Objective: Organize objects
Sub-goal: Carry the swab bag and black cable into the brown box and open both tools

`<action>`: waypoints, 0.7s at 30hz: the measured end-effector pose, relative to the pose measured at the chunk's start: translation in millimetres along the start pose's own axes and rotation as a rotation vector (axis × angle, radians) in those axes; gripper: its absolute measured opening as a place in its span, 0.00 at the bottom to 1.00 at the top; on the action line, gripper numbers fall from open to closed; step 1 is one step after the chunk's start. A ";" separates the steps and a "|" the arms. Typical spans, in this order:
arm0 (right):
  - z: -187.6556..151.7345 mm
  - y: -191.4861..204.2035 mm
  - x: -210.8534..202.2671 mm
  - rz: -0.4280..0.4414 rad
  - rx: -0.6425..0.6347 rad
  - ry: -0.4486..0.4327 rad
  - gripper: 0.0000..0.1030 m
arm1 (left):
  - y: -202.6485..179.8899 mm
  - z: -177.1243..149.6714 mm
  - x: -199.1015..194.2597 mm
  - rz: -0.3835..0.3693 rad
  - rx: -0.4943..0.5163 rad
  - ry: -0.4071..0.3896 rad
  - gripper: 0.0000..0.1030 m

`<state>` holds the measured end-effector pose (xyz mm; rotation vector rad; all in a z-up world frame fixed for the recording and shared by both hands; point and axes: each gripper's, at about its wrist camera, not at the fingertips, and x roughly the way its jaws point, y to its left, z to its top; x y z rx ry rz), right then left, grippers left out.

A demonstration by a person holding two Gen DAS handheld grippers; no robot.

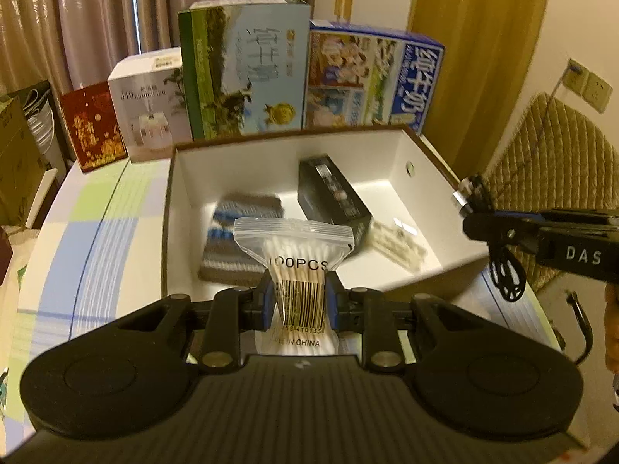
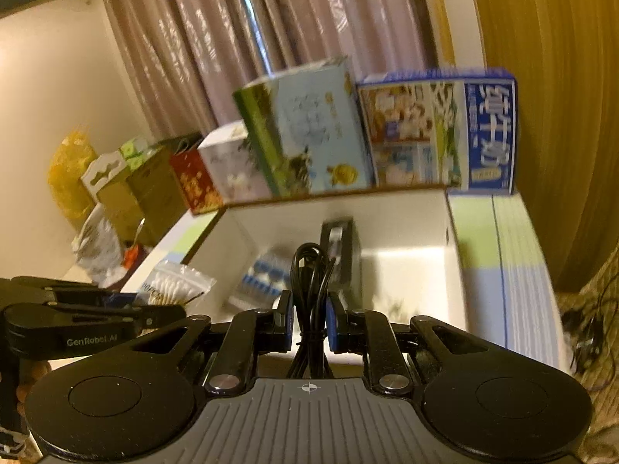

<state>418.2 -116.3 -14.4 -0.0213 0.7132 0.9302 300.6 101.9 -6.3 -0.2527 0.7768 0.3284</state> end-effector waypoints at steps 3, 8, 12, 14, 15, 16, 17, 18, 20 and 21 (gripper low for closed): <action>17.0 -5.8 13.2 -0.029 -0.014 -0.015 0.13 | 8.6 17.4 12.9 0.015 0.006 -0.008 0.21; 41.0 -19.9 40.2 -0.071 -0.029 -0.017 0.13 | 24.1 40.1 39.5 0.017 -0.014 0.003 0.21; 53.2 -32.8 63.0 -0.094 -0.036 -0.002 0.13 | 35.3 52.6 66.8 0.027 -0.028 0.032 0.21; 57.5 -39.1 74.0 -0.100 -0.042 0.003 0.13 | 41.6 57.9 80.4 0.014 -0.047 0.053 0.21; 58.8 -41.3 79.1 -0.108 -0.047 0.006 0.13 | 44.0 60.0 85.8 0.012 -0.053 0.061 0.21; 59.9 -43.6 85.0 -0.118 -0.054 0.013 0.13 | 46.0 62.2 91.9 0.010 -0.057 0.068 0.21; 60.3 -45.9 90.2 -0.126 -0.058 0.020 0.13 | 47.4 64.1 98.3 0.010 -0.056 0.074 0.21; 60.7 -48.2 95.1 -0.132 -0.059 0.027 0.13 | 48.4 65.4 104.2 0.013 -0.056 0.081 0.21; 60.8 -52.3 103.7 -0.140 -0.057 0.039 0.13 | 50.7 68.2 115.9 0.011 -0.060 0.096 0.21; 61.0 -54.4 107.7 -0.145 -0.057 0.042 0.13 | 51.6 68.9 120.4 0.009 -0.065 0.101 0.21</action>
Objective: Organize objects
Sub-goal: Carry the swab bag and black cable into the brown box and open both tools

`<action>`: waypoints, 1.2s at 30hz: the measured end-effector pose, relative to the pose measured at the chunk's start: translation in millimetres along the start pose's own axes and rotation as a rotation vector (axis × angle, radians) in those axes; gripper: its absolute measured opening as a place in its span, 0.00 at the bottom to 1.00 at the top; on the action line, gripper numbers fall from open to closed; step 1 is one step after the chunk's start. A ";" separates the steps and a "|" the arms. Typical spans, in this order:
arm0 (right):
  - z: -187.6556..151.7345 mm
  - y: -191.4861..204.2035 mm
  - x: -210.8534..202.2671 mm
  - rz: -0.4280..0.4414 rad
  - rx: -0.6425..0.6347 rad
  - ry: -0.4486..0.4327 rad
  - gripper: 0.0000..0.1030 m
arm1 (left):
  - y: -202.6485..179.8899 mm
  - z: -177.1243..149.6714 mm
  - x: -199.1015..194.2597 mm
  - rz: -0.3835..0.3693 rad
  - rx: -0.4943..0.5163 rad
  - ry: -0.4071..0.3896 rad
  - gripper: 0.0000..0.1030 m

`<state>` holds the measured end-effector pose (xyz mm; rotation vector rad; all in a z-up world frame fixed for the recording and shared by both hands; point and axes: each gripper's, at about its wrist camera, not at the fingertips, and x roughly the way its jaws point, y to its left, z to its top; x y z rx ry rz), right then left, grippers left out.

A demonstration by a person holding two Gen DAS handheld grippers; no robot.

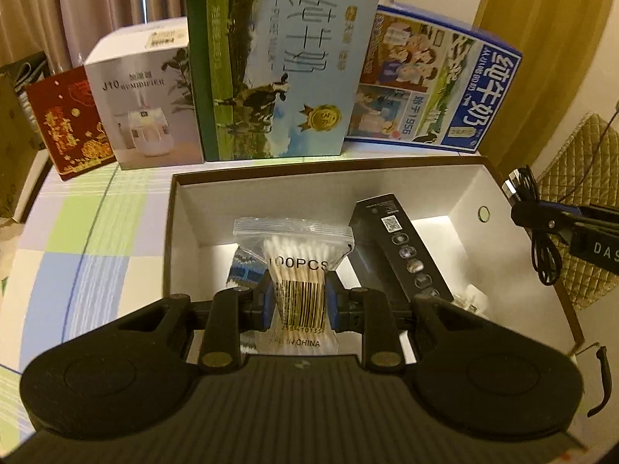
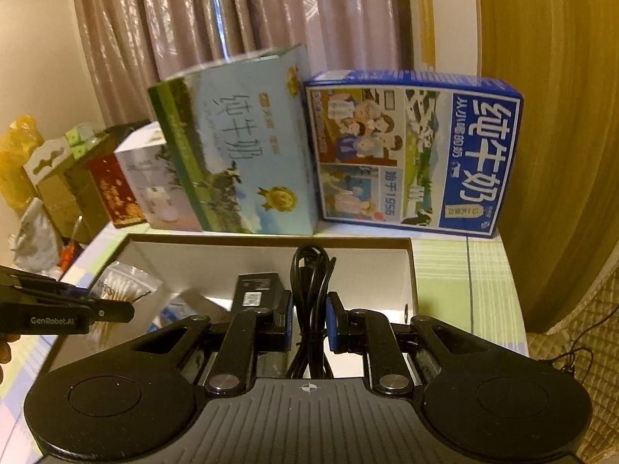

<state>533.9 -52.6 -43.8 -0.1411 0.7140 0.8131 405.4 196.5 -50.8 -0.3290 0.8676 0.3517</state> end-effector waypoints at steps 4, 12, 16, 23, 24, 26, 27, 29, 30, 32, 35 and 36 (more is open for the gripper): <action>1.2 -5.0 15.0 -0.015 -0.001 0.019 0.13 | 1.6 5.5 18.7 0.004 -0.004 0.020 0.21; 1.1 -6.6 35.2 -0.025 -0.032 0.057 0.13 | 0.5 12.9 45.9 0.021 0.007 0.048 0.22; 0.5 -7.6 41.3 -0.026 -0.034 0.069 0.13 | 1.2 13.1 52.3 0.028 0.022 0.055 0.27; 0.1 -8.1 50.8 -0.020 -0.030 0.090 0.13 | 4.4 14.1 52.5 0.045 0.042 0.057 0.40; 0.1 -7.6 52.2 -0.020 -0.030 0.092 0.13 | 5.0 13.9 52.0 0.047 0.042 0.057 0.42; 0.2 -7.0 55.2 -0.021 -0.032 0.099 0.13 | 5.8 13.8 50.6 0.048 0.046 0.057 0.42; 0.1 -6.6 57.6 -0.022 -0.033 0.106 0.13 | 6.1 13.5 50.0 0.048 0.048 0.057 0.43; 0.0 -5.7 60.9 -0.021 -0.040 0.114 0.13 | 7.0 12.8 48.9 0.048 0.047 0.059 0.46; 0.2 -5.2 62.1 -0.025 -0.044 0.116 0.13 | 7.6 12.4 48.3 0.048 0.045 0.059 0.47; 0.5 -4.9 63.7 -0.034 -0.044 0.119 0.13 | 8.5 11.6 47.5 0.047 0.042 0.060 0.48; 0.9 -6.5 64.1 -0.027 -0.027 0.119 0.14 | 8.5 10.5 45.8 0.042 0.043 0.063 0.49; 1.0 -6.9 63.6 -0.027 -0.023 0.118 0.14 | 8.1 10.3 44.9 0.042 0.045 0.063 0.52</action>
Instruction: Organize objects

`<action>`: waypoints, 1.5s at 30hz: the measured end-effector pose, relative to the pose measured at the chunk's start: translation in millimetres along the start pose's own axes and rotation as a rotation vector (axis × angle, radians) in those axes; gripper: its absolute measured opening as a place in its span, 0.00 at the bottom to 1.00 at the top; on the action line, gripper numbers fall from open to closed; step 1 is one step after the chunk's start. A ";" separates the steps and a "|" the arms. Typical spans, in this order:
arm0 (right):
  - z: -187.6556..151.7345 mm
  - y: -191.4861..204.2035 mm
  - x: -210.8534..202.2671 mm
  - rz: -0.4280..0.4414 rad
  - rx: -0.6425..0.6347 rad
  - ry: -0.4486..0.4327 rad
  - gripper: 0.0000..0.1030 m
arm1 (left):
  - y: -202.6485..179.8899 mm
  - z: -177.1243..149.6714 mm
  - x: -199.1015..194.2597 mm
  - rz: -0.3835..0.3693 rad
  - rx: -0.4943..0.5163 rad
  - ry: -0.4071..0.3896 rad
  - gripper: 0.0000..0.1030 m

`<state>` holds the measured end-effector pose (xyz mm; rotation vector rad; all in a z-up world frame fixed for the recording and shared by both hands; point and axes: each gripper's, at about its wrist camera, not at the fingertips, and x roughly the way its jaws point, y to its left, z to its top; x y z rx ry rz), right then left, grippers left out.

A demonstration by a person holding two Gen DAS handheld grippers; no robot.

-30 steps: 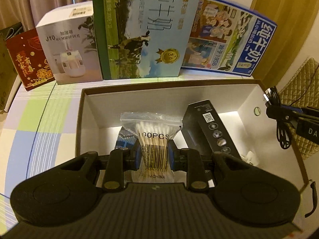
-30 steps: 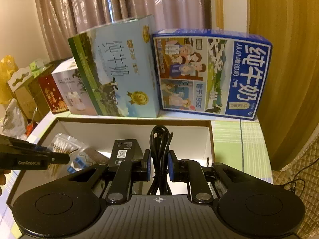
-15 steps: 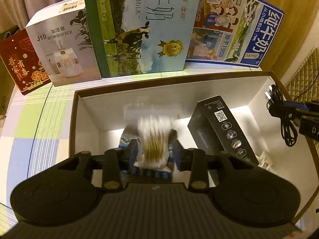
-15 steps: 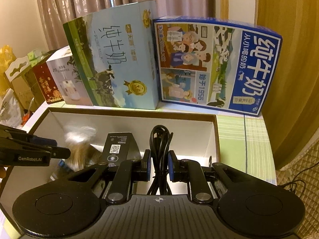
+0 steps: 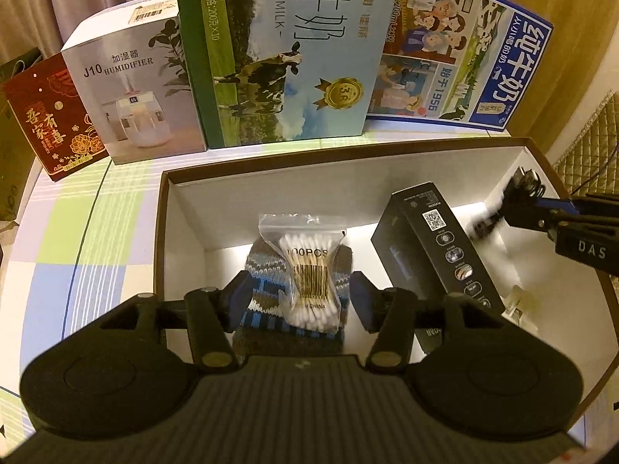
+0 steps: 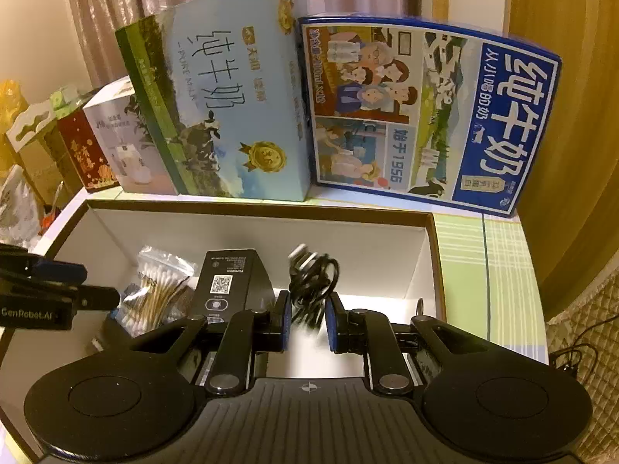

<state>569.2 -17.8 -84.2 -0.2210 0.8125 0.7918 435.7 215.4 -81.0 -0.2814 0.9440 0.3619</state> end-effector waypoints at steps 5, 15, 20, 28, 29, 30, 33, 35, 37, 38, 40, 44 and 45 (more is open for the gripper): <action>-0.7 -0.4 -7.5 -0.010 -0.003 -0.020 0.47 | -2.6 -1.1 -5.5 -0.004 0.011 -0.002 0.60; -14.7 5.0 -32.1 0.009 -0.041 -0.015 0.62 | -8.4 -6.1 -23.4 -0.014 0.031 -0.010 0.70; -22.3 9.4 -46.5 0.025 -0.036 -0.011 0.69 | -9.6 -11.6 -34.8 -0.025 0.028 -0.012 0.71; -35.7 17.9 -74.5 0.045 -0.014 -0.017 0.82 | -12.0 -23.0 -58.6 -0.027 0.000 -0.021 0.72; -37.4 18.3 -78.0 0.047 -0.010 -0.018 0.83 | -12.1 -24.7 -62.1 -0.027 -0.003 -0.023 0.73; -39.7 19.1 -82.2 0.051 -0.004 -0.021 0.84 | -12.5 -26.6 -65.9 -0.028 -0.006 -0.024 0.73; -46.6 22.1 -94.2 0.052 0.005 -0.024 0.86 | -15.2 -33.4 -77.3 -0.022 -0.010 -0.028 0.73; -51.2 24.2 -101.9 0.053 0.006 -0.028 0.87 | -17.7 -38.2 -85.8 -0.026 -0.013 -0.032 0.76; -55.8 26.7 -109.7 0.052 0.012 -0.033 0.87 | -20.5 -41.9 -93.6 -0.028 -0.016 -0.035 0.78; -58.0 27.6 -113.6 0.056 0.015 -0.034 0.87 | -22.1 -43.6 -97.5 -0.028 -0.015 -0.038 0.78; -62.1 30.0 -120.9 0.060 0.020 -0.038 0.88 | -25.2 -47.6 -106.4 -0.027 -0.015 -0.045 0.78; -70.5 35.2 -136.1 0.057 0.022 -0.046 0.88 | -30.0 -57.2 -122.8 -0.033 -0.021 -0.055 0.79; -72.9 36.5 -140.3 0.059 0.025 -0.048 0.88 | -31.6 -59.8 -126.2 -0.032 -0.019 -0.057 0.80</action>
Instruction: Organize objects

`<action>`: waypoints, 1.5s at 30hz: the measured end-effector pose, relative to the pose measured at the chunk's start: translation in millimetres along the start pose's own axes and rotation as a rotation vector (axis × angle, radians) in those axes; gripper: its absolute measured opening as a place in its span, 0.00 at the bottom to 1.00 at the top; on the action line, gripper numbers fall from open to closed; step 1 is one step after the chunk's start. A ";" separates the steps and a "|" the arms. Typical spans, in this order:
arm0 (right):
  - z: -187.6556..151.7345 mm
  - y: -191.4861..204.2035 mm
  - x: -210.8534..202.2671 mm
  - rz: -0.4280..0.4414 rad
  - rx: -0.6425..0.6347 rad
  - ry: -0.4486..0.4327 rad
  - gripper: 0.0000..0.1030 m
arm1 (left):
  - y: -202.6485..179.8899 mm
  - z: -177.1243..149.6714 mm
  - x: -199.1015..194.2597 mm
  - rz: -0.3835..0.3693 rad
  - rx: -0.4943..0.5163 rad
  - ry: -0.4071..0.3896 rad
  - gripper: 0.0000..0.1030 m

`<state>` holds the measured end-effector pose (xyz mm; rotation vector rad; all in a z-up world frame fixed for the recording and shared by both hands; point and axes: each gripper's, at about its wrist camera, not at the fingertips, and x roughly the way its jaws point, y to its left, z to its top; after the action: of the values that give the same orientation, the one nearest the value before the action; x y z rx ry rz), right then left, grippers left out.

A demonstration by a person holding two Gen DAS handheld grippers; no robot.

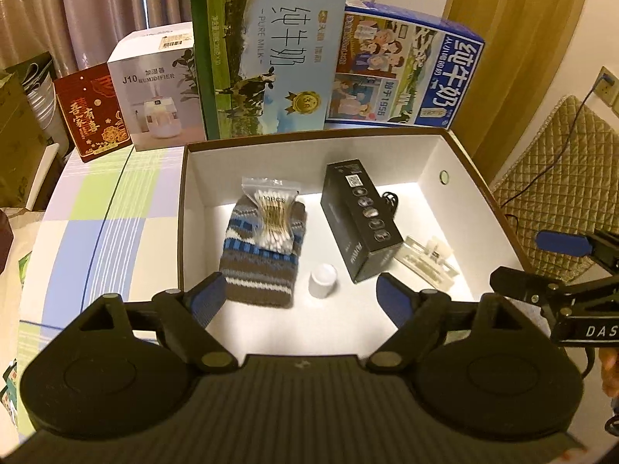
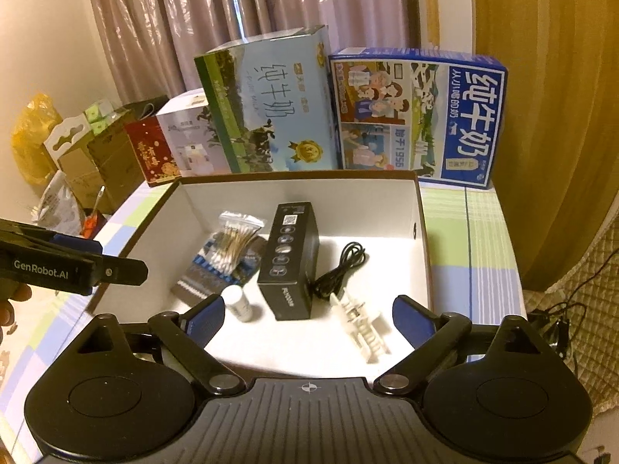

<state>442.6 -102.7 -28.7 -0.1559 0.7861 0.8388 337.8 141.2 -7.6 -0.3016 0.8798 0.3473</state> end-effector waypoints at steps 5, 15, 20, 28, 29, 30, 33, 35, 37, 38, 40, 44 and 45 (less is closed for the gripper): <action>-9.4 5.5 -18.6 0.011 0.024 -0.010 0.89 | -5.3 -15.2 -16.5 -0.008 0.000 -0.004 0.81; -33.2 14.6 -44.5 0.026 0.045 -0.001 0.90 | -9.5 -49.0 -43.4 -0.013 -0.032 0.001 0.81; -52.6 18.0 -52.2 0.025 0.055 0.029 0.90 | -9.3 -71.0 -48.0 -0.018 -0.046 0.036 0.81; -76.5 20.3 -65.6 0.029 0.075 0.062 0.90 | -12.4 -97.1 -53.8 -0.024 -0.061 0.078 0.81; -78.8 20.4 -66.8 0.031 0.077 0.066 0.90 | -12.7 -99.2 -54.5 -0.024 -0.064 0.081 0.81; -80.9 20.8 -67.9 0.032 0.080 0.070 0.90 | -13.2 -101.2 -55.2 -0.025 -0.066 0.084 0.81; -87.9 21.9 -68.6 0.035 0.084 0.087 0.90 | -16.0 -107.0 -56.1 -0.028 -0.069 0.094 0.81; -93.1 23.1 -68.5 0.035 0.084 0.103 0.90 | -17.3 -111.4 -55.9 -0.026 -0.069 0.102 0.81; -99.4 23.5 -68.1 0.038 0.088 0.126 0.90 | -18.5 -116.8 -55.9 -0.022 -0.066 0.110 0.81; -103.0 23.3 -67.7 0.039 0.092 0.137 0.90 | -18.9 -120.0 -55.4 -0.020 -0.066 0.116 0.81; -111.1 23.5 -66.3 0.040 0.097 0.161 0.90 | -18.4 -126.9 -53.5 -0.019 -0.073 0.132 0.81; -126.9 24.0 -62.6 0.028 0.101 0.215 0.90 | -17.3 -140.3 -49.3 -0.018 -0.091 0.165 0.81; -130.4 23.8 -61.9 0.028 0.103 0.225 0.90 | -17.3 -143.2 -48.5 -0.019 -0.092 0.172 0.81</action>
<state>326.8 -178.8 -75.5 -0.1501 1.0425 0.8137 217.0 60.8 -53.5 -0.4290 1.0308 0.3484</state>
